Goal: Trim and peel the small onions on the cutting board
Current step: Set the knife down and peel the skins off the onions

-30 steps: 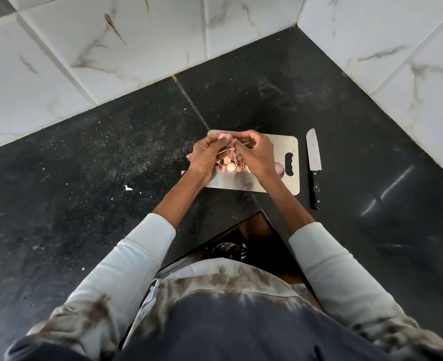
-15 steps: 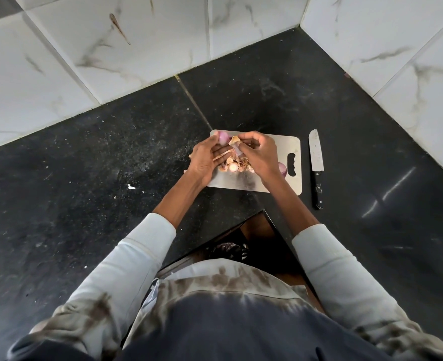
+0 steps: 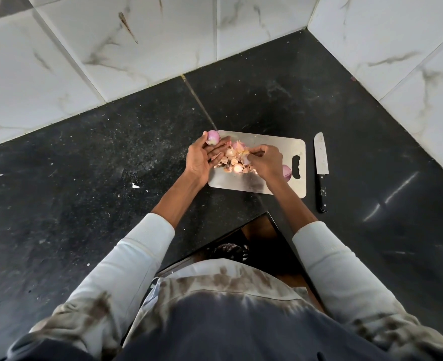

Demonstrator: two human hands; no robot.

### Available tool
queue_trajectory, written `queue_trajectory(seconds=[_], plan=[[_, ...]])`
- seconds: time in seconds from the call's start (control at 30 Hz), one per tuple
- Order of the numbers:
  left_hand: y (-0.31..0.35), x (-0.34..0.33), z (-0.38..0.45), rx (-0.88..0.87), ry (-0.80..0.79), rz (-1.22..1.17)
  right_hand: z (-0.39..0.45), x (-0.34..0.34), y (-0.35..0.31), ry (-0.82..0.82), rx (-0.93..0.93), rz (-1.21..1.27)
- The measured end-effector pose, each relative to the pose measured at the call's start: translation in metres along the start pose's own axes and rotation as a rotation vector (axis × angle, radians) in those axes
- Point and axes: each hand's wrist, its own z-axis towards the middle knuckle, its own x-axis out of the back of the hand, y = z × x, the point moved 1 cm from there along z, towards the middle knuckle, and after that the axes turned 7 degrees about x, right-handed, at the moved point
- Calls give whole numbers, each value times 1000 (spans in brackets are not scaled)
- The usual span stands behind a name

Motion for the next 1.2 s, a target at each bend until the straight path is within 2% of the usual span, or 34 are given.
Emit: queue_trajectory(seconds=[0.13, 0.3, 0.43, 0.53, 0.67, 0.97, 1.2], plan=[[4, 0, -6, 6, -7, -75, 1, -4, -1, -69, 30, -30], [5, -6, -8, 66, -145, -241, -4, 2, -9, 7, 114, 12], [0, -10, -6, 79, -218, -185, -12, 15, -26, 35, 266, 180], [-4, -16, -6, 68, -192, -76, -19, 23, -41, -5, 362, 224], [-9, -22, -3, 35, -168, 30, -24, 21, -49, -13, 457, 128], [-12, -37, 0, 50, -119, 126, -32, 21, -42, 168, 589, -112], [-12, -34, 7, 46, -41, 189, -32, 21, -42, 216, 656, -219]])
